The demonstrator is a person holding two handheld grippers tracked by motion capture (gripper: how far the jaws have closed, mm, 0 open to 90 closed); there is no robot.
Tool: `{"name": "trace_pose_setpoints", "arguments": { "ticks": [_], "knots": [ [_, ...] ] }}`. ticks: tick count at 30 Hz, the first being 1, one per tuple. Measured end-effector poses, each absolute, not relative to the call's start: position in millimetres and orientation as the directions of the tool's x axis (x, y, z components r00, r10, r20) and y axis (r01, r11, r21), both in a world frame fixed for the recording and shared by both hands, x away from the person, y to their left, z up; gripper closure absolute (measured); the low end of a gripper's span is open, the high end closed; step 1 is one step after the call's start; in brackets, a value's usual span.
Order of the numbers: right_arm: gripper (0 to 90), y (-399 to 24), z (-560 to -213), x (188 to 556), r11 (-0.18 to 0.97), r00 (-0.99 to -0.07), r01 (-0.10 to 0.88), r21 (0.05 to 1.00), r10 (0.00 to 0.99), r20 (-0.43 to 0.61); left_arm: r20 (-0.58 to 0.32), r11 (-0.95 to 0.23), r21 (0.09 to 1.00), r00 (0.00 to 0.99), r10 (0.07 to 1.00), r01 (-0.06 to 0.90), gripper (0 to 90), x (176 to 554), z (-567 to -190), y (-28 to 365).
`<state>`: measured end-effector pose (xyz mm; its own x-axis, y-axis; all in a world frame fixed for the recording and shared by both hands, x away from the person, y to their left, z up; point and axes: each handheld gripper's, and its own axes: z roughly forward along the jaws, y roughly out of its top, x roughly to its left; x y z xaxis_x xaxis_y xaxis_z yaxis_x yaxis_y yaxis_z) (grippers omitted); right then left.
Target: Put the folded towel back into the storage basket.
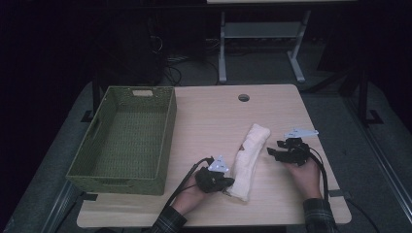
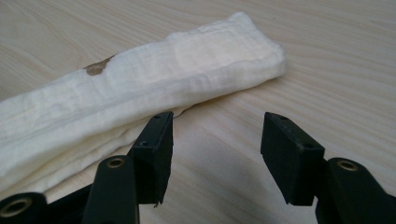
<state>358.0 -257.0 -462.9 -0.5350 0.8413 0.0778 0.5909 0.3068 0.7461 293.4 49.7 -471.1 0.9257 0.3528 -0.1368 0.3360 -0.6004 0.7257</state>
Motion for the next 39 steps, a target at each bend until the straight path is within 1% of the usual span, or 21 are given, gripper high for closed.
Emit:
{"name": "trace_pose_setpoints", "arguments": {
  "ticks": [5,8,12,13,14,16,20,22,25,30,32,36,39],
  "knots": [
    [43.4,-257,-463,358,0.312,-0.542,0.587,0.747,0.837,0.075,-0.123,-0.626,0.718,0.941,0.315,0.304,89.6,294,-468,46],
    [43.4,-257,-463,358,0.314,-0.543,0.584,0.748,0.837,0.073,-0.122,-0.620,0.727,0.944,0.306,0.295,89.2,299,-461,49],
    [43.4,-258,-462,358,0.314,-0.545,0.583,0.749,0.836,0.074,-0.094,-0.640,0.728,0.961,0.261,0.246,78.3,306,-451,51],
    [43.3,-258,-462,358,0.315,-0.544,0.584,0.749,0.836,0.073,-0.106,-0.639,0.729,0.963,0.248,0.245,75.1,308,-449,51],
    [43.3,-258,-461,358,0.314,-0.543,0.584,0.749,0.836,0.073,-0.118,-0.640,0.729,0.966,0.231,0.242,71.0,311,-447,51],
    [43.3,-258,-461,357,0.312,-0.543,0.583,0.750,0.837,0.074,-0.103,-0.647,0.732,0.973,0.207,0.215,63.2,315,-444,50],
    [43.3,-258,-460,357,0.312,-0.540,0.583,0.750,0.839,0.071,-0.098,-0.659,0.733,0.985,0.142,0.168,51.6,322,-440,46],
    [43.3,-258,-460,357,0.312,-0.540,0.583,0.750,0.839,0.071,-0.082,-0.672,0.731,0.993,0.089,0.120,45.5,325,-439,43],
    [43.3,-257,-460,357,0.314,-0.540,0.581,0.751,0.839,0.068,-0.060,-0.673,0.737,0.998,0.028,0.063,40.6,329,-438,40],
    [43.4,-255,-463,357,0.318,-0.543,0.584,0.747,0.837,0.068,-0.061,-0.663,0.748,0.998,-0.029,0.027,34.9,333,-441,31],
    [43.4,-254,-463,357,0.321,-0.545,0.586,0.744,0.836,0.069,-0.048,-0.656,0.754,0.998,-0.046,0.006,32.9,335,-443,27],
    [43.4,-252,-465,356,0.330,-0.550,0.588,0.739,0.832,0.067,-0.044,-0.656,0.755,0.997,-0.062,-0.008,30.0,340,-445,20],
    [43.3,-252,-465,356,0.327,-0.549,0.591,0.737,0.833,0.071,-0.068,-0.672,0.741,0.994,-0.081,-0.004,26.4,343,-452,15]
  ]
}}
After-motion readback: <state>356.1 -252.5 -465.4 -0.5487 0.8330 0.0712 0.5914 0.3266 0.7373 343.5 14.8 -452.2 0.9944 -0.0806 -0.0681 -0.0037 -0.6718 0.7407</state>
